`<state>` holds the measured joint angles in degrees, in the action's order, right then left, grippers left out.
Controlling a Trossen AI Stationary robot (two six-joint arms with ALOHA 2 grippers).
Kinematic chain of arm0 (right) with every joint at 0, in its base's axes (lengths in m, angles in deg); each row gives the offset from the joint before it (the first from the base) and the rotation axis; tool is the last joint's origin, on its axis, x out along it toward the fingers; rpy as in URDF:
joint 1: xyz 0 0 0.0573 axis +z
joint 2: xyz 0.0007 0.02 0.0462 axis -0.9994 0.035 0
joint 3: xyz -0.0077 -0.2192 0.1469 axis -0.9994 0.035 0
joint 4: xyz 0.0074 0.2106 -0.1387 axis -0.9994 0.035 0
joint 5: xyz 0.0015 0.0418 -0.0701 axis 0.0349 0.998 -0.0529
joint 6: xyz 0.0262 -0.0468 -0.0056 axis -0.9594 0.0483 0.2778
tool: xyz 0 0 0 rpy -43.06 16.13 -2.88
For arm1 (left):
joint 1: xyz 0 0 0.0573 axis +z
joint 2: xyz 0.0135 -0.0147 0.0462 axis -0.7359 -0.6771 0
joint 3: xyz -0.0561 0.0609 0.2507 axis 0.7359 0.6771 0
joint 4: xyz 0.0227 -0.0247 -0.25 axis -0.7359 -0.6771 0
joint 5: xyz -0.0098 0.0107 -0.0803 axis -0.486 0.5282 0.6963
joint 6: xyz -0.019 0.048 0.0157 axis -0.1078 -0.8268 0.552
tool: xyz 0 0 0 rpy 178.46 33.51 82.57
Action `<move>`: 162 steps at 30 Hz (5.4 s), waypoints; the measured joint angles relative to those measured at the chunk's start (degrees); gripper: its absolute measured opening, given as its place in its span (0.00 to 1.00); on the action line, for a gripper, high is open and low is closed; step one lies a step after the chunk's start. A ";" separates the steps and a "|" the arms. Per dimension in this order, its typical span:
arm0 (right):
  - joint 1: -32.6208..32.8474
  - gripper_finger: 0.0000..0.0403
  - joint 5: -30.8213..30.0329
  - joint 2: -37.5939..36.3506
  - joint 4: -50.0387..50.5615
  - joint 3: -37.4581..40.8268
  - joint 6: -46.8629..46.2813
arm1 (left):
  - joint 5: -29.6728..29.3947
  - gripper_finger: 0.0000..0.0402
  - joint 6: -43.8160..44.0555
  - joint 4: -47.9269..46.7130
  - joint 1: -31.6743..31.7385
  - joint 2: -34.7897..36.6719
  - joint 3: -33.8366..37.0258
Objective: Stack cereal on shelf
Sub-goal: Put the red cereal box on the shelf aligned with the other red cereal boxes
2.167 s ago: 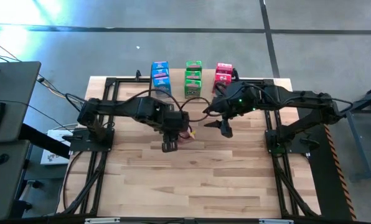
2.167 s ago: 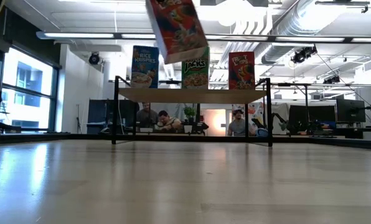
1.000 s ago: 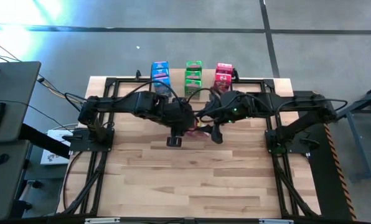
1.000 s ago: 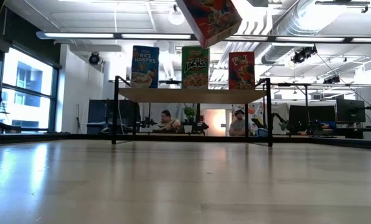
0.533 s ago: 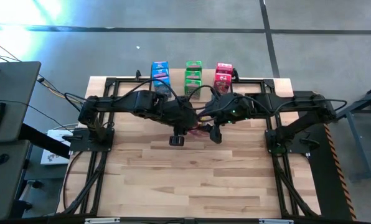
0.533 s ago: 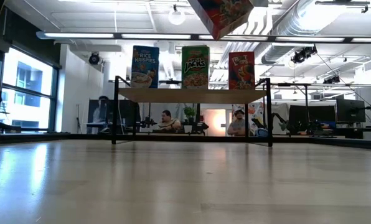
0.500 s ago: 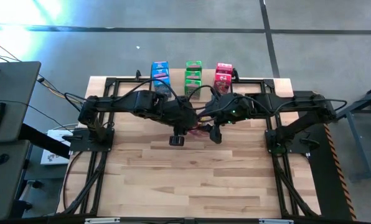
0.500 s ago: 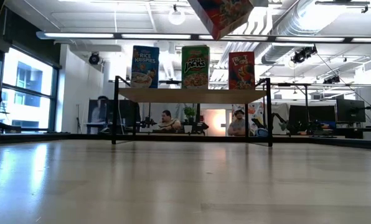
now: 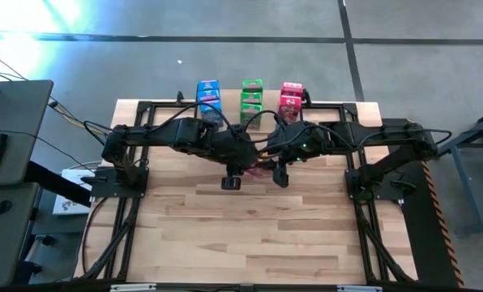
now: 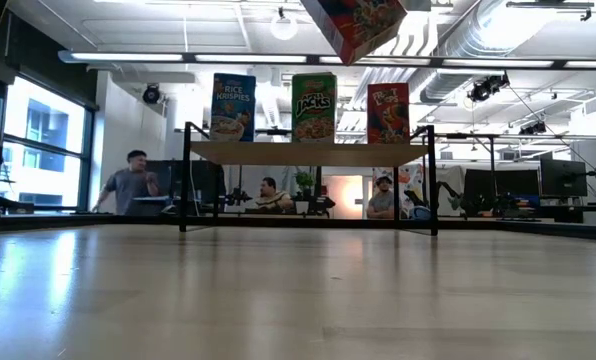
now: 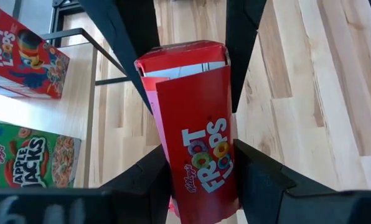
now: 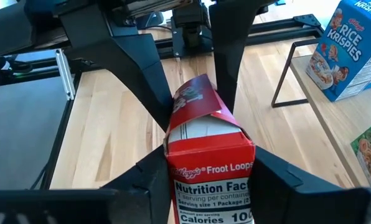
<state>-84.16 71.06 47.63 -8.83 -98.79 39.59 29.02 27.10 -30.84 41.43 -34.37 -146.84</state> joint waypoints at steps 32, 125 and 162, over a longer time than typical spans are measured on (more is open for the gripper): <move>-0.07 0.38 -1.75 0.00 0.52 0.09 -5.02 | 0.27 0.49 -0.07 2.96 0.00 4.19 -0.09; -33.38 0.38 19.79 -38.68 -33.63 46.62 17.75 | -18.86 0.49 4.43 2.71 0.10 14.64 -0.02; -49.45 0.38 39.82 -26.46 -55.22 54.95 15.50 | -20.23 0.49 -5.75 2.69 0.54 14.64 -0.02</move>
<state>-133.61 110.87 21.17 -64.05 -43.84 55.09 8.79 21.35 -28.15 41.97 -19.72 -146.86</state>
